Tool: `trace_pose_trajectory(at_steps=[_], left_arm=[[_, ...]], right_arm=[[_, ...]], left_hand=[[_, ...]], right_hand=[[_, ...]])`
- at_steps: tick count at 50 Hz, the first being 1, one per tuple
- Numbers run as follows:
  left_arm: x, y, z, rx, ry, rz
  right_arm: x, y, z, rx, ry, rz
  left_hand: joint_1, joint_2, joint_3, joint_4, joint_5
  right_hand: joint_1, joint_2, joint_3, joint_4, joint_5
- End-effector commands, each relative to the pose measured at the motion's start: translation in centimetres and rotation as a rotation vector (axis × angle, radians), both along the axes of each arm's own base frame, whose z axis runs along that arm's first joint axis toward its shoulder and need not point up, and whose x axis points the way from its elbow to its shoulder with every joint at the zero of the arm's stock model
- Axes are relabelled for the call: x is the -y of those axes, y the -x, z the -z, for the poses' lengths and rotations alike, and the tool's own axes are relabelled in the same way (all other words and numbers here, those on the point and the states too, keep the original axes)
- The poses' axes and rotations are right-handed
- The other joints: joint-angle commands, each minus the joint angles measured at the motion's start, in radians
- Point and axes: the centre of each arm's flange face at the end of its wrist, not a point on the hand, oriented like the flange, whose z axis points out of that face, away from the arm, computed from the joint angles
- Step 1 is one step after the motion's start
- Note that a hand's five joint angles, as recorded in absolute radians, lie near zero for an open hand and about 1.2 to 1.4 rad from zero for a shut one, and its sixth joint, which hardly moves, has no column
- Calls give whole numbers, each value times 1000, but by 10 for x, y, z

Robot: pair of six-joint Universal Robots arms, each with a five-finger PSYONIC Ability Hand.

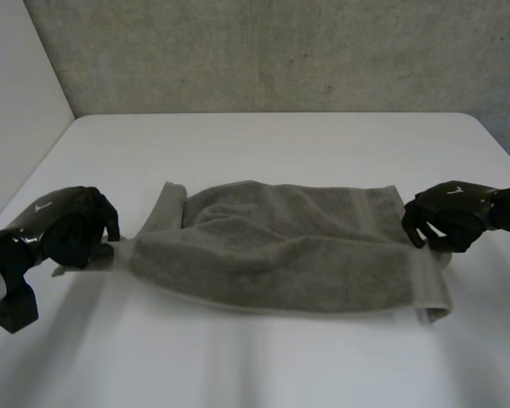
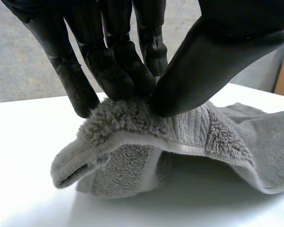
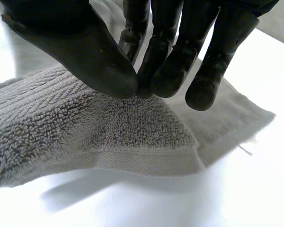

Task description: Fold the towel.

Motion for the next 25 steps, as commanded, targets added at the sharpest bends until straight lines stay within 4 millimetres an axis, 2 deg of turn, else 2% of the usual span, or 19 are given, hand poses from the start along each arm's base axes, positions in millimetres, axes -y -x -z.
trace_pose_trajectory(at_steps=[1,4,6,8,9,10,11,12,13,14,15,17,21,23,25], left_arm=[[-12,7,7,-17,-70,41],[-11,8,12,-18,-86,49],[-2,9,26,-25,-146,55],[3,9,32,-26,-166,58],[8,10,37,-27,-183,64],[8,10,37,-27,-183,64],[12,11,41,-26,-196,71],[17,13,46,-26,-209,78],[17,13,46,-26,-210,78],[22,15,50,-27,-223,87],[22,15,50,-27,-223,87],[28,17,54,-30,-236,96],[34,17,56,-34,-241,93],[36,17,56,-34,-237,92],[38,17,53,-34,-224,93]], right_arm=[[21,16,24,-186,-16,111],[26,18,29,-219,-14,120],[35,10,37,-253,10,116],[38,3,42,-258,23,105],[42,-4,44,-255,42,101],[42,-4,44,-255,43,101],[46,-10,46,-241,62,105],[46,-10,46,-241,62,105],[51,-15,46,-218,86,123],[55,-19,44,-192,111,142],[55,-19,44,-192,111,142],[58,-27,39,-144,154,168],[57,-33,29,-105,184,185],[51,-34,12,-67,208,201],[47,-33,7,-60,212,207]], left_hand=[[66,9,9,7,21],[66,9,9,7,21],[66,9,9,7,21],[66,9,9,7,21],[66,9,9,7,21],[66,9,9,7,21],[66,9,9,7,21],[66,9,9,7,21],[66,9,9,7,21],[66,9,9,7,21],[66,9,9,7,21],[66,9,9,7,21],[66,9,9,7,21],[66,9,9,7,21],[66,9,9,7,21]], right_hand=[[72,89,47,56,48],[72,89,47,56,48],[72,89,47,56,48],[38,55,13,22,14],[-79,-61,-104,-94,-102],[-80,-63,-105,-95,-103],[-231,-214,-256,-247,-255],[-232,-215,-258,-248,-256],[-427,-410,-452,-443,-451],[-667,-650,-693,-683,-691],[-670,-653,-695,-685,-694],[-907,-890,-932,-923,-931],[-972,-955,-997,-988,-996],[-972,-955,-997,-988,-996],[-969,-952,-994,-985,-993]])
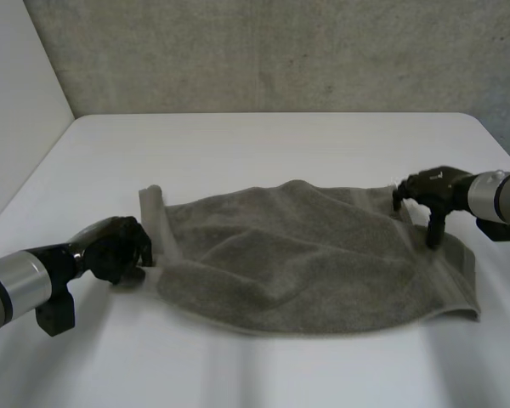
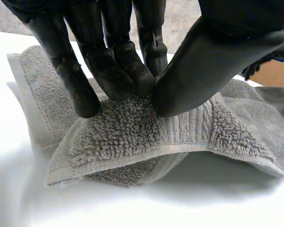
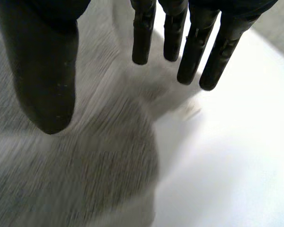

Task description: Fold the towel.

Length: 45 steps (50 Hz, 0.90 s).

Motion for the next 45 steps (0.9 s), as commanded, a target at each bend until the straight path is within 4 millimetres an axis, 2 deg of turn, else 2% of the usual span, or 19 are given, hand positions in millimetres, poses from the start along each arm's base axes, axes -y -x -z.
trace_pose_trajectory(at_steps=[1,6,10,12,15,20,25,33,39,45], left_arm=[[9,0,-2,-4,14,0],[14,-1,-6,-1,34,-2],[16,-1,-8,-1,43,-4],[18,-1,-9,-3,47,-4],[19,-1,-9,-2,48,-6],[23,-1,-11,-7,56,-7],[23,-1,-13,-13,57,-11],[20,0,-11,-13,46,-8],[18,2,-11,-14,44,-2],[16,5,-11,-15,46,9]], right_arm=[[-10,-5,-29,82,66,28],[-33,6,-47,79,90,45],[-45,17,-48,80,70,70],[-54,31,-46,83,41,96],[-60,38,-43,77,22,104],[-84,64,-34,2,-7,125],[-95,76,-23,-38,-41,133],[-106,89,-4,-23,-115,138],[-113,85,5,29,-122,81],[-109,83,17,39,-90,61]], left_hand=[[66,9,9,7,21],[66,9,9,7,21],[66,9,9,7,21],[66,9,9,7,21],[66,9,9,7,21],[66,9,9,7,21],[66,9,9,7,21],[66,9,9,7,21],[66,9,9,7,21],[66,9,9,7,21]], right_hand=[[-86,-78,-83,-80,-49],[-56,-49,-54,-51,-19],[-39,-31,-36,-33,-2],[-13,-5,-10,-7,25],[32,39,34,37,69],[117,124,119,122,154],[213,221,216,219,250],[249,257,251,255,286],[226,233,228,231,263],[164,172,166,170,201]])
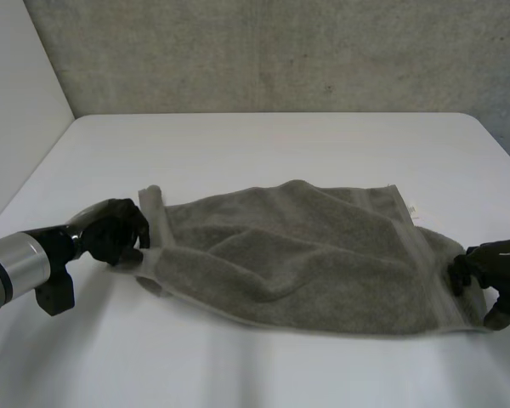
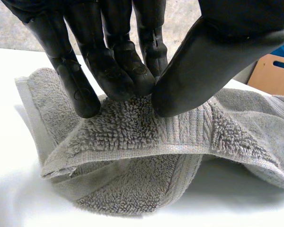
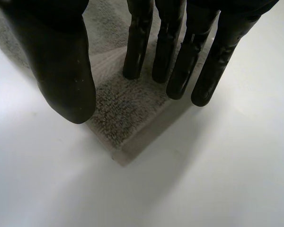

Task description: Fold the towel.

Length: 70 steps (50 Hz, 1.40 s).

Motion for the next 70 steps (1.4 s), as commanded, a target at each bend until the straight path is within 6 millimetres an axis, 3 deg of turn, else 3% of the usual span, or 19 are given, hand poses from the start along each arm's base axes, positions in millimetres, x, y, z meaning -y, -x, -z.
trace_pose_trajectory(at_steps=[1,15,40,57,65,70], left_arm=[[-2,3,0,0,0,11],[-3,3,1,-1,-3,10],[-2,2,0,-4,1,11],[-3,3,0,-6,1,15],[-3,3,0,-7,-1,16],[-3,3,0,-8,-2,16]], right_arm=[[5,-3,18,21,50,-36],[18,0,37,19,87,-31],[27,-26,43,55,115,-82],[29,-29,52,55,111,-92],[29,-29,52,56,112,-93],[30,-29,52,54,114,-92]], left_hand=[[66,9,9,7,21],[66,9,9,7,21],[66,9,9,7,21],[66,9,9,7,21],[66,9,9,7,21],[66,9,9,7,21]], right_hand=[[-78,-81,-84,-84,-80],[-76,-78,-81,-81,-77],[-38,-40,-43,-43,-39],[1,-2,-5,-5,-1],[56,54,51,51,55],[218,215,212,212,216]])
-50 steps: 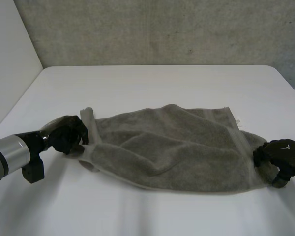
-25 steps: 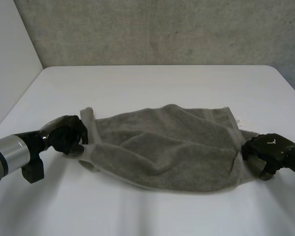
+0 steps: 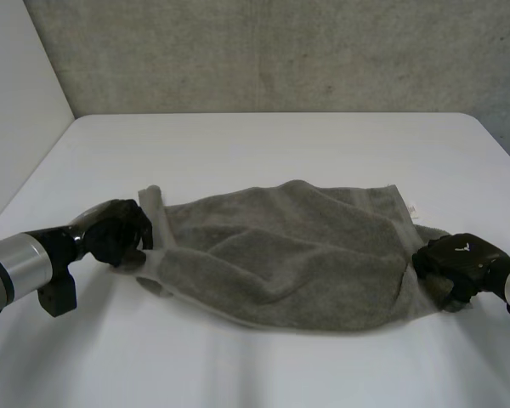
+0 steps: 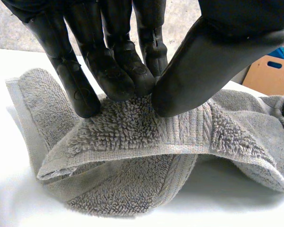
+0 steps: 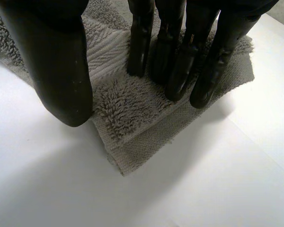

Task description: Fold the towel.

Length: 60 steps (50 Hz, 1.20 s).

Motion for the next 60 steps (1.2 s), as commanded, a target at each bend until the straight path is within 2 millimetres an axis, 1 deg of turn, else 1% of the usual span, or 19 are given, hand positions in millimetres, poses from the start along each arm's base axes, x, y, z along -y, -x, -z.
trace_pose_trajectory(at_steps=[1,5,12,21,23,25,26,28,39,47,49,50,52,56,58,60], left_arm=[[0,0,0,-1,-2,-1],[0,0,0,0,-1,0],[0,0,0,-2,-1,1],[0,0,0,-2,-1,1],[0,0,0,-2,-1,1],[0,0,-1,-2,1,1],[0,0,-1,-2,1,1],[0,0,-1,-2,1,1],[-2,0,1,-3,-7,2],[-3,0,1,-4,-7,3],[-3,0,0,-4,-5,3],[-3,0,0,-4,-5,3],[-4,1,-1,-4,-4,5],[-6,0,0,-4,-7,3],[-7,0,-1,-4,-5,3],[-7,0,-1,-4,-4,3]], right_arm=[[1,0,0,-1,3,1],[1,0,1,0,-1,1],[1,0,2,1,-3,-1],[1,0,-1,-1,4,0],[1,0,-1,-1,5,0],[1,0,-2,-1,5,2],[1,0,-2,-1,5,2],[1,0,-2,11,-2,10],[3,1,-3,17,-6,21],[4,3,-12,6,21,26],[3,3,-19,3,29,24],[3,3,-19,3,29,24],[-1,2,-26,6,27,8],[-5,2,-30,1,20,-2],[-5,6,-29,-11,15,-2],[-7,14,-26,-54,11,-5]], left_hand=[[66,9,9,6,21],[66,9,9,6,21],[66,9,9,6,21],[66,9,9,6,21],[66,9,9,6,21],[66,9,9,6,21],[66,9,9,6,21],[66,9,9,6,21],[66,9,9,6,21],[66,9,9,6,21],[66,9,9,6,21],[66,9,9,6,21],[66,9,9,6,21],[66,9,9,6,21],[66,9,9,6,21],[66,9,9,6,21]], right_hand=[[140,138,140,144,145],[219,217,219,223,224],[252,249,251,256,256],[375,373,375,379,380],[422,420,421,426,426],[548,545,547,552,552],[548,546,548,552,553],[658,656,658,662,663],[659,656,658,663,663],[659,656,658,663,663],[14,12,14,18,19],[11,9,11,15,16],[-13,-15,-13,-9,-8],[-4,-6,-4,0,1],[-4,-6,-4,0,1],[-15,-18,-16,-11,-11]])
